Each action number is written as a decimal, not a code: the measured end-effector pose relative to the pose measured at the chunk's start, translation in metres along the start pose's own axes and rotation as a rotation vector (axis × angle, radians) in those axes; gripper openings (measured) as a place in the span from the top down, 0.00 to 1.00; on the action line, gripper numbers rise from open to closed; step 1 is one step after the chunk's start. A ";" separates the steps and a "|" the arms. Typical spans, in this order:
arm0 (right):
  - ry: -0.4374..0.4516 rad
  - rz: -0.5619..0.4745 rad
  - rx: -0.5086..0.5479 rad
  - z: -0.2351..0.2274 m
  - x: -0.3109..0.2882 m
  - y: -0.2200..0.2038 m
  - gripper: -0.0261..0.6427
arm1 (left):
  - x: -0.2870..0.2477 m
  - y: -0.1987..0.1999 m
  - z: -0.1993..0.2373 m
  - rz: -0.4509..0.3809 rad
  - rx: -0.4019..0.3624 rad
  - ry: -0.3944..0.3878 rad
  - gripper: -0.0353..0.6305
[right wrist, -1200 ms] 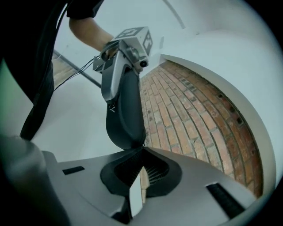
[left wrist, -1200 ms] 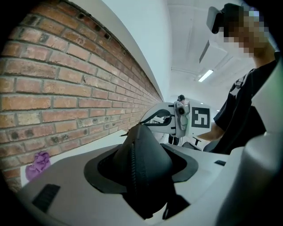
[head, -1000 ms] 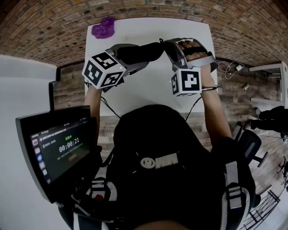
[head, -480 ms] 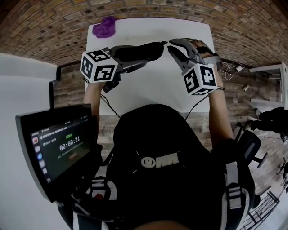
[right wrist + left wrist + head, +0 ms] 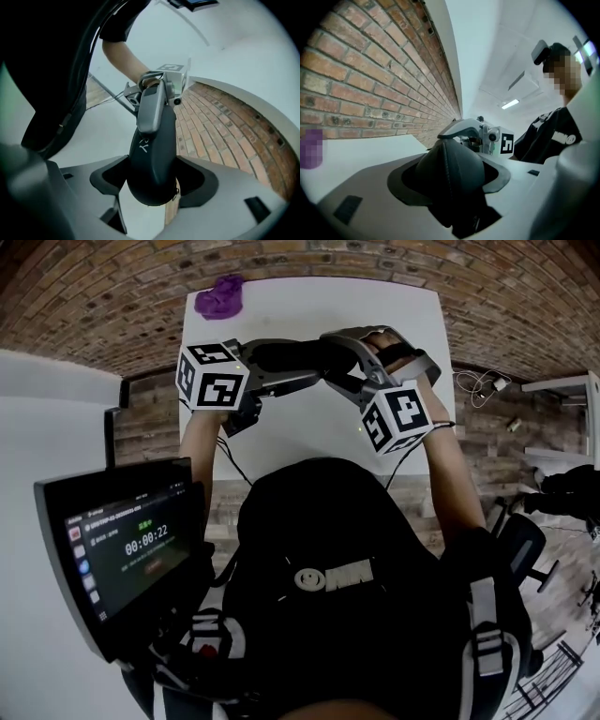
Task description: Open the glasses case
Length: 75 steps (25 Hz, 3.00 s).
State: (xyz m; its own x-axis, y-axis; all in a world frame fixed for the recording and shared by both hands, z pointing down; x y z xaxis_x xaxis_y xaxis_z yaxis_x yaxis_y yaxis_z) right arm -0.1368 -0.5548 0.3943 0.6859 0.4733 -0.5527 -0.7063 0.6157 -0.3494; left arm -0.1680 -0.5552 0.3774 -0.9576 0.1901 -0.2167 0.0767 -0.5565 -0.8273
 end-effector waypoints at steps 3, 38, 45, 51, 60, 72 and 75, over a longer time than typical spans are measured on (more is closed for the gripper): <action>0.043 -0.072 -0.171 -0.005 0.007 0.004 0.49 | 0.009 0.015 -0.004 -0.140 0.017 -0.036 0.52; 0.093 -0.726 -1.558 -0.028 0.032 -0.026 0.51 | 0.050 0.047 0.025 -0.337 -0.202 0.402 0.85; 0.102 -0.831 -1.630 -0.033 0.039 -0.023 0.52 | 0.051 0.044 0.031 -0.361 -0.168 0.412 0.89; 0.101 -0.970 -1.692 -0.043 0.051 -0.023 0.52 | 0.044 0.032 0.046 -0.294 -0.195 0.524 0.52; 0.178 -1.086 -1.759 -0.042 0.052 -0.019 0.52 | 0.028 0.042 0.021 -0.411 -0.108 0.263 0.50; -0.035 -0.990 -1.753 -0.043 0.051 -0.047 0.52 | 0.060 0.039 0.058 -0.456 0.130 0.428 0.86; -0.058 -0.951 -1.636 -0.048 0.062 -0.042 0.52 | 0.074 0.036 0.071 -0.468 0.152 0.536 0.86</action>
State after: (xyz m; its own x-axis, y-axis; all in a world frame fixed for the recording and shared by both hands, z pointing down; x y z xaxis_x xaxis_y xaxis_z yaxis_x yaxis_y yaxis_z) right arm -0.0731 -0.5813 0.3383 0.8740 0.4221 0.2408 0.4342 -0.4558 -0.7770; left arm -0.2560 -0.6189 0.3686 -0.6094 0.7846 -0.1139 -0.3846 -0.4182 -0.8229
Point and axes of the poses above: the fingertips, and each gripper's own axes: x backward along the fingers, z to its left, y out of its top, the point moved 2 cm from there along x, backward along the fingers, and after that the axes turned 3 degrees about -y, right-handed, at the moved point
